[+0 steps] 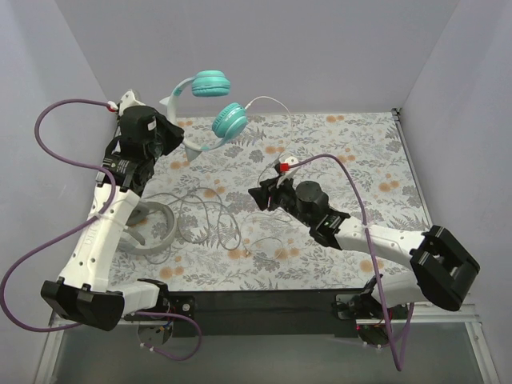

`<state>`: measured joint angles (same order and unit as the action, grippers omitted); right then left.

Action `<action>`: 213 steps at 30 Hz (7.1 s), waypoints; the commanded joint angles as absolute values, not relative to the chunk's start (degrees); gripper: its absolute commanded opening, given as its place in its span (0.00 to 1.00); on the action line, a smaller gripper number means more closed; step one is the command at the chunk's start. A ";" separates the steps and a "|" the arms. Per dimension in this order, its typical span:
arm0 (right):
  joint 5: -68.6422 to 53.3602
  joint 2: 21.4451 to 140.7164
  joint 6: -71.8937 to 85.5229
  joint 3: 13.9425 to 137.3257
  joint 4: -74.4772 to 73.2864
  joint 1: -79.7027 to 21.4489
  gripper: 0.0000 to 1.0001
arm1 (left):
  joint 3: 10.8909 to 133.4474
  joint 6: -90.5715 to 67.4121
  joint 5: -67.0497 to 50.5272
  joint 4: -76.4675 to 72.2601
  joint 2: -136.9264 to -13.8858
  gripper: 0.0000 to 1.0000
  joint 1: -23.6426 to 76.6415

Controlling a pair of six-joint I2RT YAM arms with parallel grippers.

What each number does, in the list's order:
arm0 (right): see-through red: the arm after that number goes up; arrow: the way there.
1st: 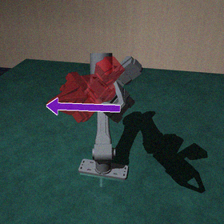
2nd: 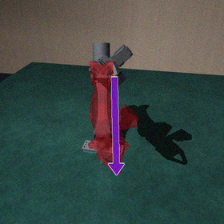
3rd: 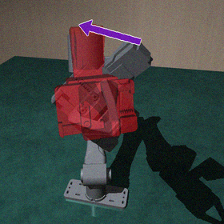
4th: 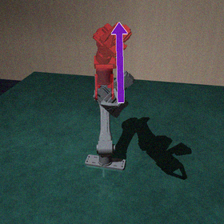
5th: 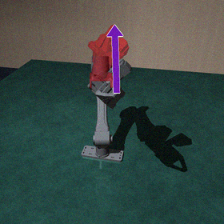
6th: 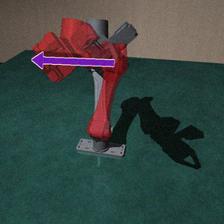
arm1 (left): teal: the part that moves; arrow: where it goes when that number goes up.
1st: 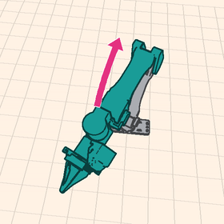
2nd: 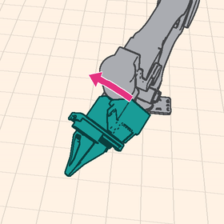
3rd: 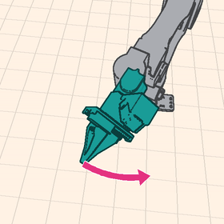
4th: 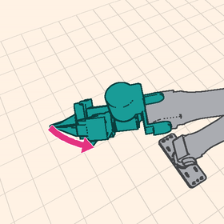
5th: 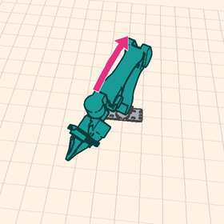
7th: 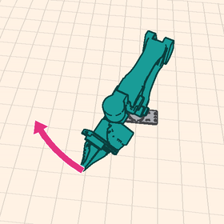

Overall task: Wrap the headphones
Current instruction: Wrap the headphone cable with the right arm

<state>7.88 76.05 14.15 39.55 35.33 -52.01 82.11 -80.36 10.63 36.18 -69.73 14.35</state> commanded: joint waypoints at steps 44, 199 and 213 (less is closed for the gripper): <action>-20.65 77.16 3.51 38.67 28.39 -34.54 0.71 | 89.82 -82.27 8.61 34.28 -69.96 0.00 14.15; 0.44 65.91 4.48 63.11 -0.55 -30.42 0.72 | 89.47 -59.24 24.61 33.22 -74.88 0.00 24.17; -15.74 70.68 9.76 62.15 10.37 -23.47 0.61 | 91.58 -59.59 23.20 35.68 -74.18 0.00 24.17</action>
<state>-14.04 73.34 9.26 61.98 5.52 -23.42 88.14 -58.37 23.92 37.63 -77.60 24.08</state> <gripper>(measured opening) 0.611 0.121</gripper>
